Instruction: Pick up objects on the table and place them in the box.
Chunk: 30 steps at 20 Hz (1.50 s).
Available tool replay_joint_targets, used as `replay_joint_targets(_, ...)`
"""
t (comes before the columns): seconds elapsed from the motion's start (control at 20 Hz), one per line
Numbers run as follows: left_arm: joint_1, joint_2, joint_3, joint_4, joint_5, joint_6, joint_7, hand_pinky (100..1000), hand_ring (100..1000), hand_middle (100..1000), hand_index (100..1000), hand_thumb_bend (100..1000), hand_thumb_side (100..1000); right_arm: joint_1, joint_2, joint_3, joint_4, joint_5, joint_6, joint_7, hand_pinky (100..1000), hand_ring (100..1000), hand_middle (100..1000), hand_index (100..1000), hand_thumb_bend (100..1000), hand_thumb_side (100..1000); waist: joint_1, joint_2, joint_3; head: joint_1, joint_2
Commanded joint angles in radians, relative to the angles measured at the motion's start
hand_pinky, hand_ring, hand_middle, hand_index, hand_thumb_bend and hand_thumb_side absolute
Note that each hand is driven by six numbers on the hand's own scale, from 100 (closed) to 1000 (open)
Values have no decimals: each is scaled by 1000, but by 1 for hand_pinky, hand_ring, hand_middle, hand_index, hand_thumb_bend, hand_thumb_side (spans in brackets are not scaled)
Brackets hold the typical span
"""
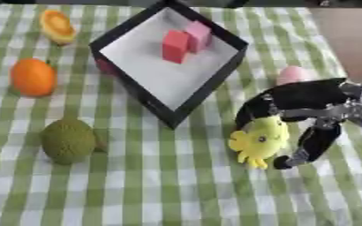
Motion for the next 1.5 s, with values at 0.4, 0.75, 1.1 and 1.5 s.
replay_joint_targets(0.4,-13,22,1,-23,7,-1,-7,807,845,810,821,744,714,3,-28,-25,-12,62,31,-9,857,820,811,848,527,124,1,11,4,-3,-1)
replay_joint_targets(0.75,-14,19,-2,-26,8,-2,-9,807,846,811,820,741,717,2,-21,-19,-12,119,75,-19,838,784,757,803,479,100,2,19,11,-8,-1)
replay_joint_targets(1.1,-15,20,-3,-33,10,-5,-9,807,846,811,820,734,718,3,-15,-4,-12,183,92,-33,797,704,612,681,402,100,4,22,16,-13,-1)
replay_joint_targets(1.5,-11,19,-2,-40,12,-6,-7,807,847,809,820,727,720,-4,-7,-4,-12,159,79,-65,774,671,550,606,344,100,3,20,15,-17,-1)
